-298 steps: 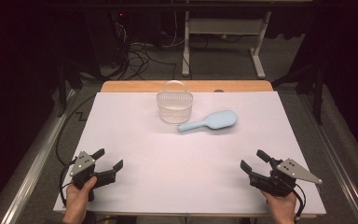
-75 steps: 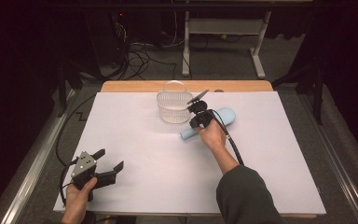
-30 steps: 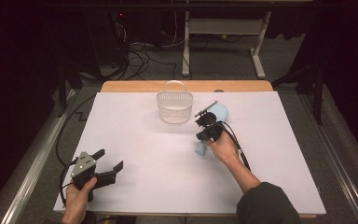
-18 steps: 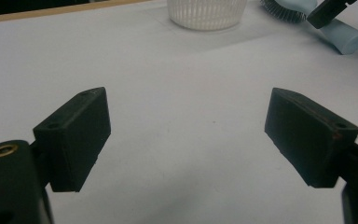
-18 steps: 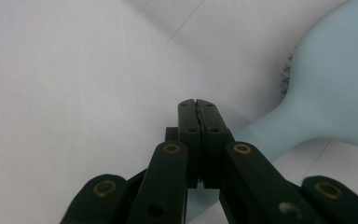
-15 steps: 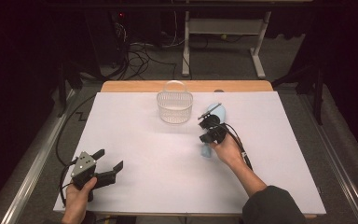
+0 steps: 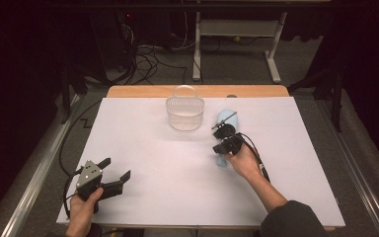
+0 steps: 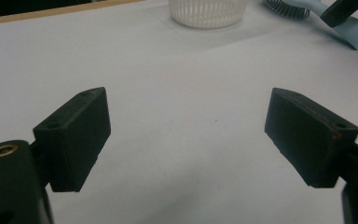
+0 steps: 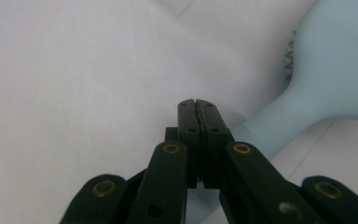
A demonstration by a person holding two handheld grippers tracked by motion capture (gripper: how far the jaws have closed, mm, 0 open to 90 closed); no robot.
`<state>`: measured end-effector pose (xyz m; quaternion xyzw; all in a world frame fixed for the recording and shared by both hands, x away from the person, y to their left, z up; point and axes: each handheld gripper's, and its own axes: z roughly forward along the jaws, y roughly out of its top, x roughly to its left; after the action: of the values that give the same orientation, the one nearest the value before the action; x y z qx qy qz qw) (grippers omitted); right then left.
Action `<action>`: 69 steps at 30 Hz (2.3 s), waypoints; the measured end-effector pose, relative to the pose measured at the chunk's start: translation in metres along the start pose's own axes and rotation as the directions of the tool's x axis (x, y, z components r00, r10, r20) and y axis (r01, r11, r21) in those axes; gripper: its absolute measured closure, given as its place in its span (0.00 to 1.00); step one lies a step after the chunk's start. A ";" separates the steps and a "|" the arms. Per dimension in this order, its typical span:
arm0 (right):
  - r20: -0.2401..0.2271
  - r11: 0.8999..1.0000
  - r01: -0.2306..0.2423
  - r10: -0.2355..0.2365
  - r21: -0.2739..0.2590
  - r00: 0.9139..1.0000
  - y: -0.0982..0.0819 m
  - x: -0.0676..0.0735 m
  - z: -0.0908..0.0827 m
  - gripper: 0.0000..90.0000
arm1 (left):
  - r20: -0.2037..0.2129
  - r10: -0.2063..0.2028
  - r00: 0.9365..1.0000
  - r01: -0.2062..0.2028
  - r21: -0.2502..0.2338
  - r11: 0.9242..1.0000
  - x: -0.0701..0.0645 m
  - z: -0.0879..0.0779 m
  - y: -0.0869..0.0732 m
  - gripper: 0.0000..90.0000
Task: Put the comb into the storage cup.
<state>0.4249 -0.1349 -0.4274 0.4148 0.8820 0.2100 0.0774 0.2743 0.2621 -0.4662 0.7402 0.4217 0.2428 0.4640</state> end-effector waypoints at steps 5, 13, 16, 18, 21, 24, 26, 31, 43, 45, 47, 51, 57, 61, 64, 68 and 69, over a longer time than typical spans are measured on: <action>0.002 1.000 0.001 -0.001 -0.004 1.000 -0.003 -0.002 -0.001 1.00 | 0.000 -0.003 1.000 0.003 0.003 1.000 0.000 0.000 0.000 0.17; 0.010 1.000 -0.006 0.006 0.008 1.000 -0.010 -0.007 -0.005 1.00 | 0.000 -0.003 1.000 0.003 0.004 1.000 0.000 0.000 0.000 0.17; 0.013 1.000 -0.005 0.005 0.008 1.000 -0.012 -0.010 -0.006 1.00 | -0.001 -0.005 1.000 0.005 0.004 1.000 0.001 0.000 0.000 0.17; 0.015 1.000 -0.007 0.007 0.007 1.000 -0.013 -0.010 -0.006 1.00 | -0.001 -0.006 1.000 0.006 0.003 1.000 0.001 0.000 0.000 0.17; 0.020 1.000 -0.014 0.014 0.008 1.000 -0.017 -0.014 -0.008 1.00 | -0.001 -0.006 1.000 0.006 0.004 1.000 0.001 0.000 0.000 0.17; 0.024 0.999 -0.038 0.038 0.012 0.999 -0.020 -0.016 -0.010 1.00 | -0.002 -0.006 1.000 0.006 0.004 1.000 0.001 0.000 0.000 0.17; 0.025 0.999 -0.034 0.034 0.009 0.999 -0.021 -0.017 -0.010 1.00 | -0.002 -0.007 1.000 0.007 0.003 1.000 0.001 0.000 0.000 0.17; 0.033 0.999 -0.044 0.044 0.006 0.998 -0.025 -0.023 -0.013 1.00 | -0.003 -0.007 1.000 0.007 0.003 1.000 0.000 0.000 0.000 0.17; 0.054 0.998 -0.058 0.058 0.000 0.997 -0.032 -0.032 -0.015 1.00 | -0.004 -0.007 1.000 0.007 0.003 1.000 0.000 0.000 0.000 0.17; 0.054 0.998 -0.064 0.063 0.002 0.997 -0.033 -0.032 -0.015 1.00 | -0.004 -0.008 1.000 0.008 0.003 1.000 0.000 0.000 0.000 0.17; 0.060 0.998 -0.068 0.067 0.004 0.996 -0.033 -0.033 -0.016 1.00 | -0.004 -0.008 1.000 0.008 0.002 1.000 0.000 0.000 0.000 0.17; 0.065 0.997 -0.073 0.073 -0.005 0.995 -0.035 -0.037 -0.016 1.00 | -0.004 -0.009 1.000 0.009 0.003 1.000 0.000 0.000 0.000 0.17; 0.076 0.996 -0.087 0.087 -0.010 0.993 -0.037 -0.041 -0.018 0.99 | -0.004 -0.008 1.000 0.008 0.004 1.000 0.000 0.000 0.000 0.17; 0.077 0.995 -0.097 0.098 -0.011 0.992 -0.038 -0.043 -0.019 0.99 | -0.004 -0.009 1.000 0.009 0.004 1.000 0.000 0.000 0.000 0.17; 0.072 0.994 -0.104 0.105 -0.018 0.992 -0.040 -0.045 -0.020 0.99 | -0.003 -0.010 1.000 0.010 0.006 1.000 0.001 0.001 0.000 0.17; 0.066 0.994 -0.108 0.110 -0.031 0.992 -0.041 -0.046 -0.024 0.98 | -0.003 -0.011 1.000 0.011 0.005 1.000 0.001 0.001 0.000 0.17; 0.062 0.993 -0.107 0.109 -0.040 0.992 -0.041 -0.046 -0.025 0.97 | -0.003 -0.011 1.000 0.011 0.006 1.000 0.001 0.001 0.000 0.17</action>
<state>0.4183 -0.2013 -0.4243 0.4669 0.8514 0.2166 0.1015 0.2753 0.2626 -0.4670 0.7391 0.4269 0.2400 0.4625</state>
